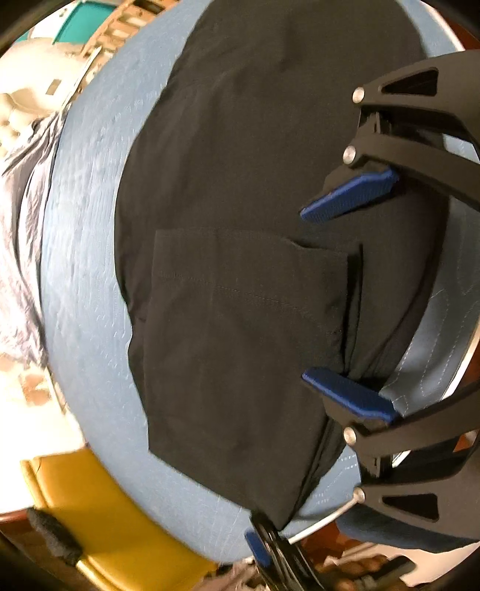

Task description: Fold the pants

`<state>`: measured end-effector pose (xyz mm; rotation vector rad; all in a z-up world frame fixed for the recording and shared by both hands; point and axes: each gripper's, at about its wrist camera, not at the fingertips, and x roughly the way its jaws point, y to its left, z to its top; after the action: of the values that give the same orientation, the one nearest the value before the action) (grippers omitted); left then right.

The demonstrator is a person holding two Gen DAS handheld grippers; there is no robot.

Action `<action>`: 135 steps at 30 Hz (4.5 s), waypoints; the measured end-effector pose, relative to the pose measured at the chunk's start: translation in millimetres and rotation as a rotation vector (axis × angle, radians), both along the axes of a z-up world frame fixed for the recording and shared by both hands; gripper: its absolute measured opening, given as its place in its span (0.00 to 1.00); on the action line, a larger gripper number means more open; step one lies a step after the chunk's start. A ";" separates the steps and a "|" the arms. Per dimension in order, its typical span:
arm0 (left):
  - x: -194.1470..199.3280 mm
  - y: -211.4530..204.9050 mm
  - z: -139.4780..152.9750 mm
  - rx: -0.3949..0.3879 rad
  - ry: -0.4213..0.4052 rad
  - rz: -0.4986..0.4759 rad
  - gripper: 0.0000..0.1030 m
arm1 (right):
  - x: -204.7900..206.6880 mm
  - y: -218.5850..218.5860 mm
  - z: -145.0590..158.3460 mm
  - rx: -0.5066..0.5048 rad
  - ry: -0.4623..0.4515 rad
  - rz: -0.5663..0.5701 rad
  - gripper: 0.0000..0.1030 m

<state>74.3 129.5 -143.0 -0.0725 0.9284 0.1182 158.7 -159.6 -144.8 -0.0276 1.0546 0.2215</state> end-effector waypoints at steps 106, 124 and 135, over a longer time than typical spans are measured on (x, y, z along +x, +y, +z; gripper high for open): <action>-15.5 -222.6 67.9 0.240 -0.287 -0.331 0.07 | 85.3 76.9 66.6 0.506 0.344 0.355 0.57; 1.0 -348.5 43.0 -0.179 -0.143 -0.632 0.61 | 74.8 -242.2 24.3 0.424 0.227 0.008 0.06; -26.8 -220.2 13.7 -0.178 -0.036 -0.329 0.60 | 57.8 -291.1 -27.7 0.784 0.245 -0.092 0.42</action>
<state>47.5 -90.7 -129.2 -0.0854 0.9020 -0.2705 216.6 -450.8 -172.6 0.7690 1.1479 0.5519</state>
